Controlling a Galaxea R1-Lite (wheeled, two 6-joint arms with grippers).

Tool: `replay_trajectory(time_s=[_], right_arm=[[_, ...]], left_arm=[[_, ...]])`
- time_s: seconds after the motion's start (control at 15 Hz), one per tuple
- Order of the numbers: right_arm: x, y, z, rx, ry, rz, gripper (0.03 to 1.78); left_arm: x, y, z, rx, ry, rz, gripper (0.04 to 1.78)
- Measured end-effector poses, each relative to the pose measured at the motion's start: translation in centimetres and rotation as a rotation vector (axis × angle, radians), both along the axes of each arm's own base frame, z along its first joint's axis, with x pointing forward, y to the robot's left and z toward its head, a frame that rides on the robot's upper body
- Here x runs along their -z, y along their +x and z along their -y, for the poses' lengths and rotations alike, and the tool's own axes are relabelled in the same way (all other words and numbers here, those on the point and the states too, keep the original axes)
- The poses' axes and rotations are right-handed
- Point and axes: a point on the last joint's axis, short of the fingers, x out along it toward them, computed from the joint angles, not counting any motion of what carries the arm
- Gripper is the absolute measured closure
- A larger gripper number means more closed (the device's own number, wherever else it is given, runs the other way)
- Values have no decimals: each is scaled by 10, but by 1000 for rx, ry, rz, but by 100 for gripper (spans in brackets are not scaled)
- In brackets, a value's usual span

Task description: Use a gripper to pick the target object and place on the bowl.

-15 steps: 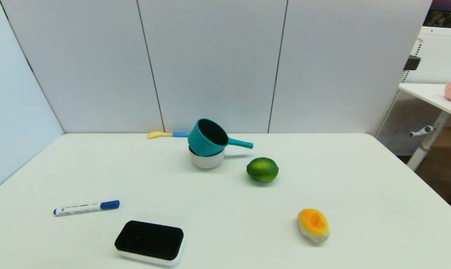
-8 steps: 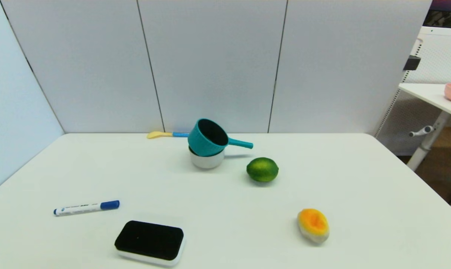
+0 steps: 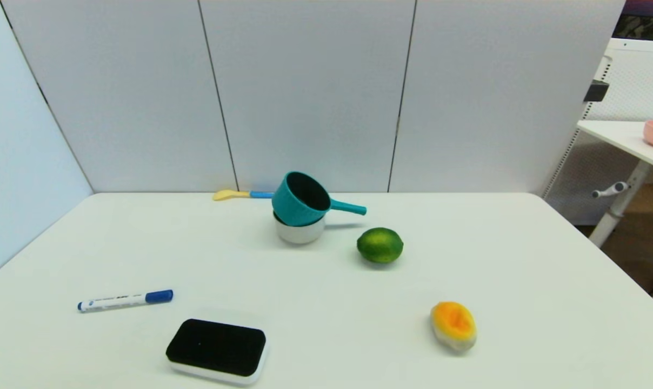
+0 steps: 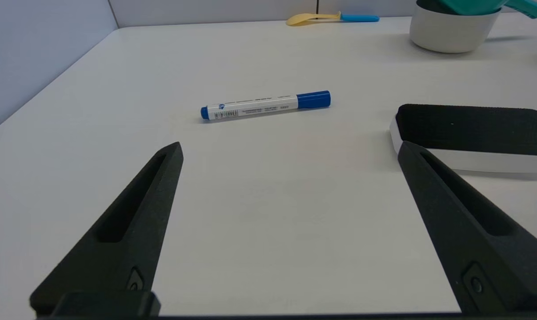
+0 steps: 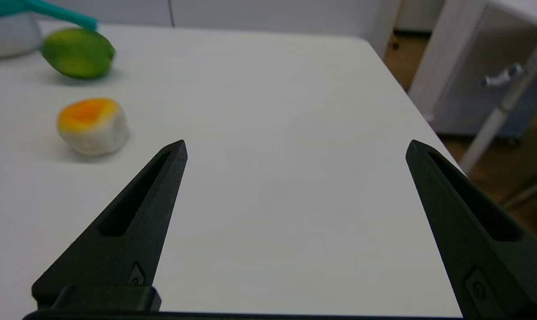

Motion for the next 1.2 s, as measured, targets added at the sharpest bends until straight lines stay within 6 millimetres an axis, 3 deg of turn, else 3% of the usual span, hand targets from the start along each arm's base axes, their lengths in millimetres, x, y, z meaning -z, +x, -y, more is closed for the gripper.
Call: replay_trajectory(time_s=[0.47, 1.2], right_arm=[[11, -2, 0, -22, 50, -24, 11], [11, -2, -1, -28, 95, -24, 11]], left_arm=[[0, 0, 0, 0, 0, 0, 11], [0, 0, 0, 0, 0, 0, 11]])
